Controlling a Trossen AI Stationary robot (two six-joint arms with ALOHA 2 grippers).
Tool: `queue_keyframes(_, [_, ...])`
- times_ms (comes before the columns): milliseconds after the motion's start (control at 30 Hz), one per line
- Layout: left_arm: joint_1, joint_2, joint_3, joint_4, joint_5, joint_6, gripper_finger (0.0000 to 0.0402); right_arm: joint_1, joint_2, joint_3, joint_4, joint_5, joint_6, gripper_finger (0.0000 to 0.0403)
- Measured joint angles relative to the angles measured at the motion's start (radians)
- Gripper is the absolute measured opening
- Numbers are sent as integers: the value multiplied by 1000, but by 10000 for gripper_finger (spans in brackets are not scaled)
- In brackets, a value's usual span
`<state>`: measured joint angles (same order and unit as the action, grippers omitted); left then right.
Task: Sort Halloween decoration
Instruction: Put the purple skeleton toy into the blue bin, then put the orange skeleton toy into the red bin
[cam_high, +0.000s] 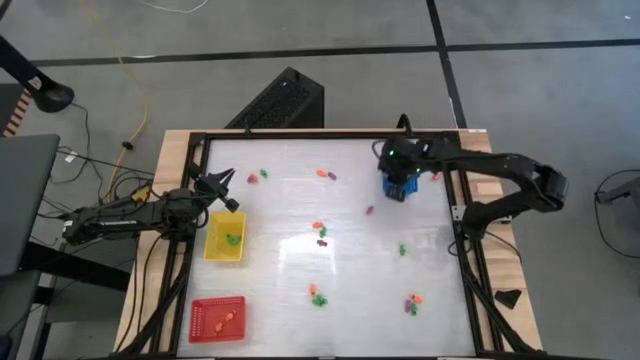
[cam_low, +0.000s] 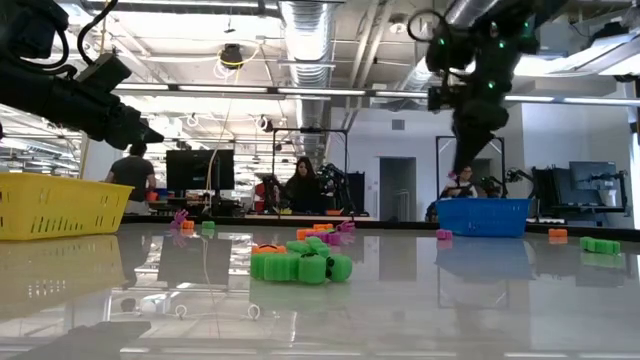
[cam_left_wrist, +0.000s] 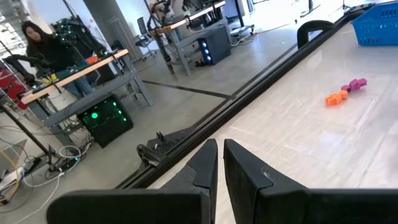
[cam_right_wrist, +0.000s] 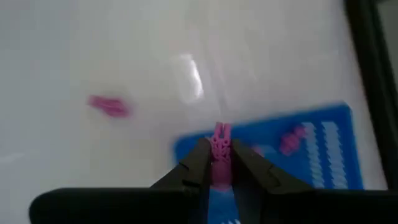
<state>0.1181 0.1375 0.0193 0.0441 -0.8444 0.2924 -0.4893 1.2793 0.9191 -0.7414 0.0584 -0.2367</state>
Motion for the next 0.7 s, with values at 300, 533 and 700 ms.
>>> queue_keyframes(300, [0,0,0,0,0,0,18,-165,18,-13,14,-1,156,112])
queue_keyframes(533, [0,0,0,0,0,0,18,-212,16,-13,8,0,162,181])
queue_keyframes(700, [0,0,0,0,0,0,18,-220,16,-13,-13,-5,161,226])
